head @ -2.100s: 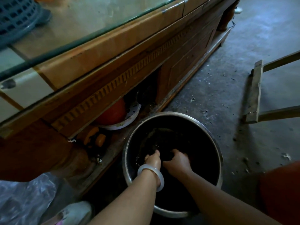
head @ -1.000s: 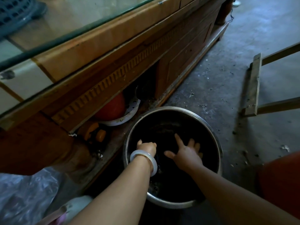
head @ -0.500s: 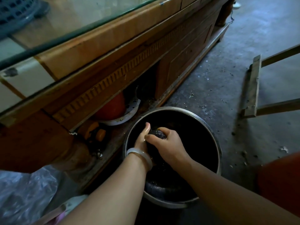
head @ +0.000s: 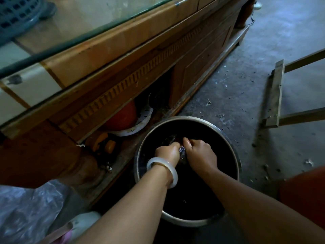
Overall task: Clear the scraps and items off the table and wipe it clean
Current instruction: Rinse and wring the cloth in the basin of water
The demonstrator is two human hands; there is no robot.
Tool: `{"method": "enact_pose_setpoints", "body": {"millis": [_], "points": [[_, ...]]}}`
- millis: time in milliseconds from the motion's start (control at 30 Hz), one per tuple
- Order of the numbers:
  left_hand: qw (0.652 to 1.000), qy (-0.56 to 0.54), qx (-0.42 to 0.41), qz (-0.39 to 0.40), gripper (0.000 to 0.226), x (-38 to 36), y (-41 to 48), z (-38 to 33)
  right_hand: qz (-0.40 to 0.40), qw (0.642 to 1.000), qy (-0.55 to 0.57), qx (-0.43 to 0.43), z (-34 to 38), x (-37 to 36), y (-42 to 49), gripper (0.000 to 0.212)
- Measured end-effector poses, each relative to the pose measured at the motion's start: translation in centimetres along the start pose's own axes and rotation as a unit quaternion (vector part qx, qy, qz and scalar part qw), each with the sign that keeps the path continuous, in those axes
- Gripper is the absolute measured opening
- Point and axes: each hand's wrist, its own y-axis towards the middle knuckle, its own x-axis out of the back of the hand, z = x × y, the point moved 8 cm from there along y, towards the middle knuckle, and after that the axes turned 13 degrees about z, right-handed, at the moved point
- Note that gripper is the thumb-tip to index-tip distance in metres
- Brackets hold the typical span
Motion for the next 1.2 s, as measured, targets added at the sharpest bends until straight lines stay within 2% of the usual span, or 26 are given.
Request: {"method": "enact_pose_setpoints", "body": {"millis": [100, 233, 300, 400, 433, 500, 600, 667, 733, 800, 900, 967, 1067, 1200], "points": [[0.999, 0.04, -0.002, 0.024, 0.031, -0.5, -0.3, 0.2, 0.031, 0.994, -0.103, -0.028, -2.2, -1.0, 0.7, 0.044], [0.992, 0.123, 0.014, 0.002, 0.057, 0.3, 1.1, 1.2, 0.127, 0.969, -0.185, -0.103, -5.3, -2.6, 0.6, 0.053], [0.967, 0.251, 0.028, -0.031, 0.069, 1.0, 1.2, 1.2, 0.172, 0.942, -0.276, -0.086, -5.1, -3.4, 0.4, 0.066], [0.903, 0.423, 0.068, -0.021, 0.083, 0.0, 0.7, 2.0, 0.23, 0.886, -0.398, -0.069, -5.5, -4.7, -0.3, 0.086], [0.876, 0.478, 0.054, -0.029, 0.085, -0.4, 0.3, 1.8, 0.239, 0.874, -0.418, -0.069, -5.6, -4.9, -0.5, 0.085], [0.827, 0.56, 0.013, -0.035, 0.089, -1.3, 0.2, 1.4, 0.261, 0.884, -0.382, -0.063, -5.7, -5.2, -0.5, 0.07], [0.806, 0.59, -0.046, -0.006, 0.095, -1.7, 1.1, 1.4, 0.313, 0.908, -0.269, -0.073, -4.0, -4.9, -0.5, 0.034], [0.813, 0.575, -0.086, 0.045, 0.092, -1.8, 1.5, 1.6, 0.31, 0.919, -0.243, -0.029, -0.9, -3.5, -0.6, 0.031], [0.838, 0.525, -0.131, 0.077, 0.088, -1.9, 1.5, 0.8, 0.285, 0.935, -0.21, 0.023, 2.6, -1.0, -1.1, 0.021], [0.855, 0.474, -0.205, 0.053, 0.081, -1.5, 0.6, -1.3, 0.264, 0.95, -0.156, 0.06, 5.3, 1.7, -1.8, 0.013], [0.905, 0.299, -0.295, 0.063, 0.054, -0.4, -1.2, -4.2, 0.245, 0.964, -0.034, 0.095, 7.5, 5.0, -2.5, 0.017], [0.924, 0.178, -0.327, 0.084, 0.039, 0.2, -2.8, -5.7, 0.254, 0.958, 0.055, 0.119, 8.1, 6.6, -2.9, 0.026], [0.928, 0.047, -0.351, 0.117, 0.036, 0.6, -4.6, -7.7, 0.237, 0.938, 0.208, 0.145, 7.4, 8.4, -2.3, 0.036], [0.932, -0.069, -0.326, 0.141, 0.038, 0.3, -6.3, -9.8, 0.222, 0.896, 0.357, 0.144, 5.8, 7.9, -1.7, 0.045]]}}
